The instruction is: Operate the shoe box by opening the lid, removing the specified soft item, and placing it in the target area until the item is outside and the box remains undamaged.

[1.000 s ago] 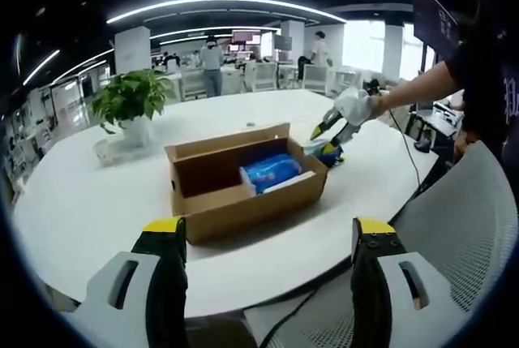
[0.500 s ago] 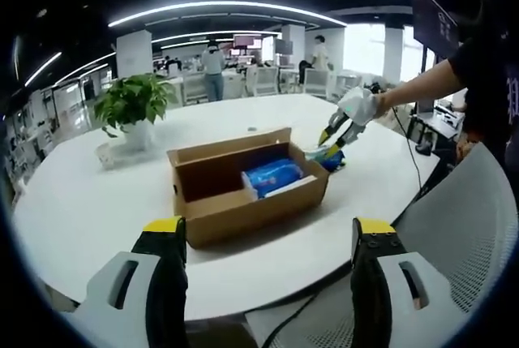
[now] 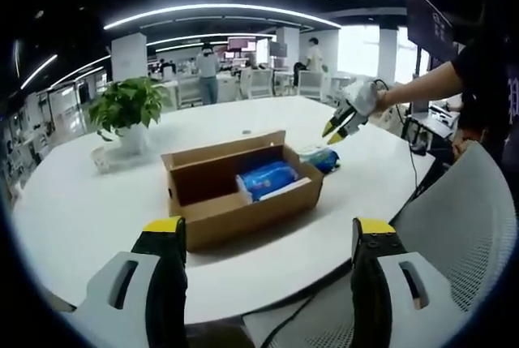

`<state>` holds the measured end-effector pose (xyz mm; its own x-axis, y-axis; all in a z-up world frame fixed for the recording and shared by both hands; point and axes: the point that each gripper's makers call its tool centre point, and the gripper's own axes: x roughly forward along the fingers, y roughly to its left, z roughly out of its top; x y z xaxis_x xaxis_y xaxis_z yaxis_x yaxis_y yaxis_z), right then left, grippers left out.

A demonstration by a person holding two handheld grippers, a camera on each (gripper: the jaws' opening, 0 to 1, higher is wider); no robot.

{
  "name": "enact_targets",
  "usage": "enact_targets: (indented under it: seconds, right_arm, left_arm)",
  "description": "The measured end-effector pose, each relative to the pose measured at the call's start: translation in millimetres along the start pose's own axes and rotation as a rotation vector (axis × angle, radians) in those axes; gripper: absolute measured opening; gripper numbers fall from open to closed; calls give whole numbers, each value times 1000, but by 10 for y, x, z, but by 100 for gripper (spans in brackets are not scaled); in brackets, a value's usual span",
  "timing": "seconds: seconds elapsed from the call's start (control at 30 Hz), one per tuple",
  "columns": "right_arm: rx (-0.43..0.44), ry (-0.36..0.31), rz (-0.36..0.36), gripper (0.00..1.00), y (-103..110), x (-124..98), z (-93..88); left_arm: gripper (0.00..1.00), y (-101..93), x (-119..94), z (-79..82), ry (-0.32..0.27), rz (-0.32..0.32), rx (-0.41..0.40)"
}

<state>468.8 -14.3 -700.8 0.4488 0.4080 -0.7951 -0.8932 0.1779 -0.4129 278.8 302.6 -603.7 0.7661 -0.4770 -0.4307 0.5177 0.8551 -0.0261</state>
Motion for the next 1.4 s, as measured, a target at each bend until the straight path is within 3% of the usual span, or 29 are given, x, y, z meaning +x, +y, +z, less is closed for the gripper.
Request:
enact_targets:
  seconds: [0.3,0.6,1.17,1.4]
  right_arm:
    - [163,11,-27,21,89,-84,-270]
    - [356,29,-30,26,368,-33,-579]
    - [650,8,-52,27,555,197,-725]
    - [757,-11,-70,24,524,261,-778]
  left_arm:
    - [81,-2,-4,0,-5,-10,2]
    - [81,-11,-5,0,-5,-20,4]
    - [81,1,1,1,-7,-18,5]
    - [81,3,-2,7,-7,-14,2]
